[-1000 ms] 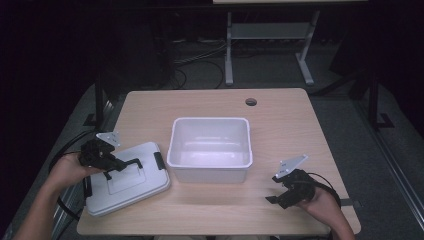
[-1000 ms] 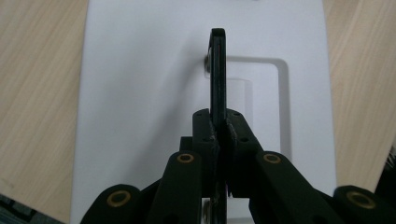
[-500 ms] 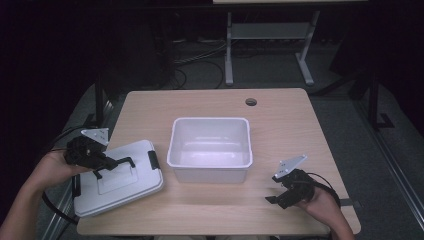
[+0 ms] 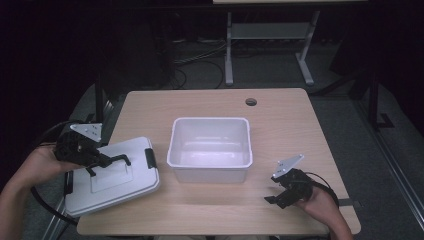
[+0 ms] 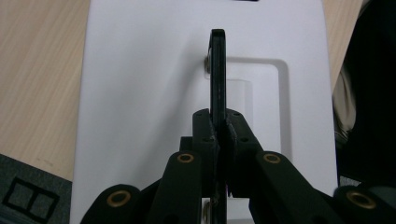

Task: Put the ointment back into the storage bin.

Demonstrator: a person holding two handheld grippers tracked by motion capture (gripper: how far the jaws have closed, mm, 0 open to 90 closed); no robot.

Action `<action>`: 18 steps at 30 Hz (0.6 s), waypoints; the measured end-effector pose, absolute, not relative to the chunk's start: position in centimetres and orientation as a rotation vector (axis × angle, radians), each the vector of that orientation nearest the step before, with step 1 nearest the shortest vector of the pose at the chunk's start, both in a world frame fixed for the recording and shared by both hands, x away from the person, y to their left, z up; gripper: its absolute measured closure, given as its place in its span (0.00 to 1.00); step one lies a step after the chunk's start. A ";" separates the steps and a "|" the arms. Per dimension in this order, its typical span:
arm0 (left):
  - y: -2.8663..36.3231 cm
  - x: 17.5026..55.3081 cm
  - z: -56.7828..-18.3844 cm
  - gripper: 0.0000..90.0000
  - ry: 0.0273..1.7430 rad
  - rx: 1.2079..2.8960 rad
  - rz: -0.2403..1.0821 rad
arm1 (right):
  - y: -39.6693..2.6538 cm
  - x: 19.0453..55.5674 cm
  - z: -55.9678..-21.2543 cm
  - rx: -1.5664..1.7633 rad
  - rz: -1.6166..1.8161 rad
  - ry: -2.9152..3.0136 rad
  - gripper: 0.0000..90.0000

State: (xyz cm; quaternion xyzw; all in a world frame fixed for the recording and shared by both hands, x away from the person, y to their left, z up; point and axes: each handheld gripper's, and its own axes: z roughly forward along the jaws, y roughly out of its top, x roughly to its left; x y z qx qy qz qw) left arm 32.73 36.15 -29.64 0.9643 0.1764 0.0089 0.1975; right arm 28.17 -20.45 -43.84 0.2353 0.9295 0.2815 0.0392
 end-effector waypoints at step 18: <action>35.1 32.7 -24.8 0.93 0.413 2.671 0.060 | -20.6 28.2 -43.9 0.741 0.880 2.845 0.26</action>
